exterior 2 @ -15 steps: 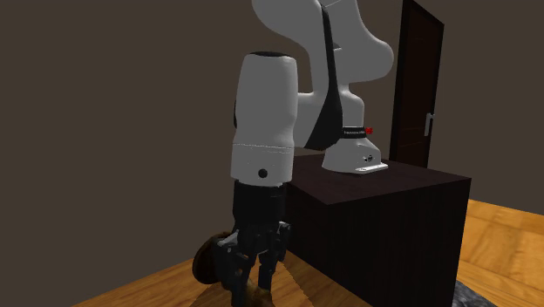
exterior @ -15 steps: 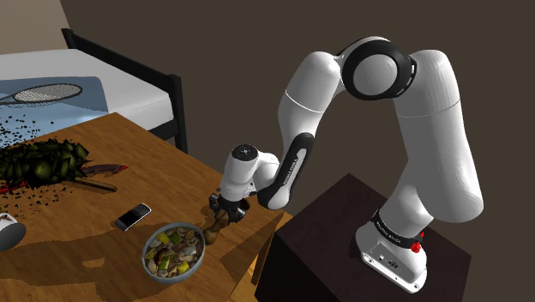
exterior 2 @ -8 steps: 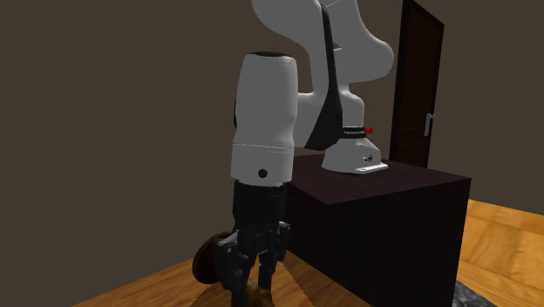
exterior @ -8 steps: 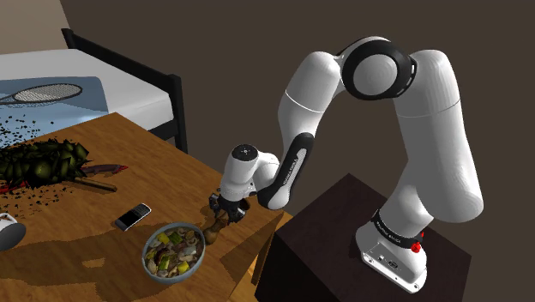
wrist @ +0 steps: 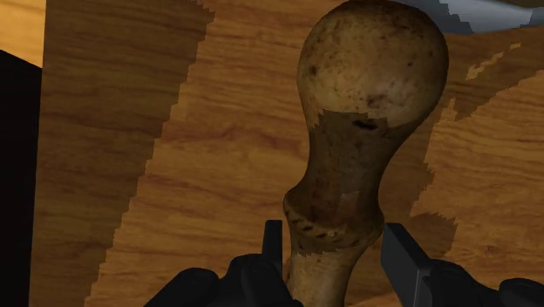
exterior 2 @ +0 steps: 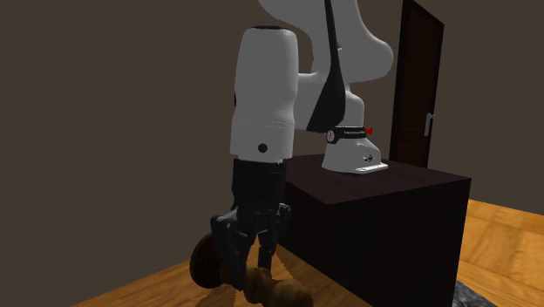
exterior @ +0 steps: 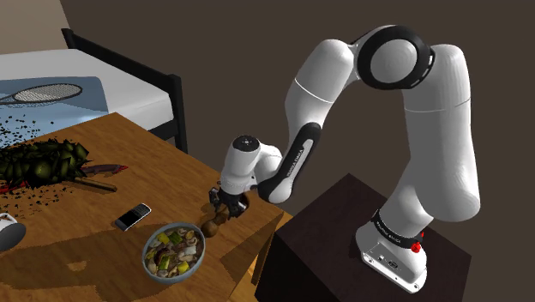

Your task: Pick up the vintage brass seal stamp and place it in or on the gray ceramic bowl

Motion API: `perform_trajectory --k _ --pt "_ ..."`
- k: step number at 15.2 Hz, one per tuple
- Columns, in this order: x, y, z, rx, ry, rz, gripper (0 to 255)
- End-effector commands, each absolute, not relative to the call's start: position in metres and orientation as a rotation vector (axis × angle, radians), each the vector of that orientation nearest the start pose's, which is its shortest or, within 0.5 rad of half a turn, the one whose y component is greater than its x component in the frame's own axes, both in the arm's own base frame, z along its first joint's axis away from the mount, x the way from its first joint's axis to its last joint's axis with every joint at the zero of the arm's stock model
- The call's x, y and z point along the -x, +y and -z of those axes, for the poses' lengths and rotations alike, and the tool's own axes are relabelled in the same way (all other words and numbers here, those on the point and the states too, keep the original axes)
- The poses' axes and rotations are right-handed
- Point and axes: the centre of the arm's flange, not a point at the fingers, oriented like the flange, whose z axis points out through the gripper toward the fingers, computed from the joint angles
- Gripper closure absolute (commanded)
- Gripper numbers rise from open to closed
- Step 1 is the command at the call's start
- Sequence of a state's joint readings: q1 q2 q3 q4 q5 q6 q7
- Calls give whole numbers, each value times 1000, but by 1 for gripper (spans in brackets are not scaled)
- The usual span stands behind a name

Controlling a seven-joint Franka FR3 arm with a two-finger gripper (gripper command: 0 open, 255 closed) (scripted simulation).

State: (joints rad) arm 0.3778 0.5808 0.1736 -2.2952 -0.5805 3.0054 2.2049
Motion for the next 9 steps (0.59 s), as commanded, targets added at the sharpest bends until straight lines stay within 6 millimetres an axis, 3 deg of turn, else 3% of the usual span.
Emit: perform_trajectory --k 1,9 --pt "-415 310 -123 2536 1587 86 255" --pt "-415 310 -166 2536 1587 86 255"
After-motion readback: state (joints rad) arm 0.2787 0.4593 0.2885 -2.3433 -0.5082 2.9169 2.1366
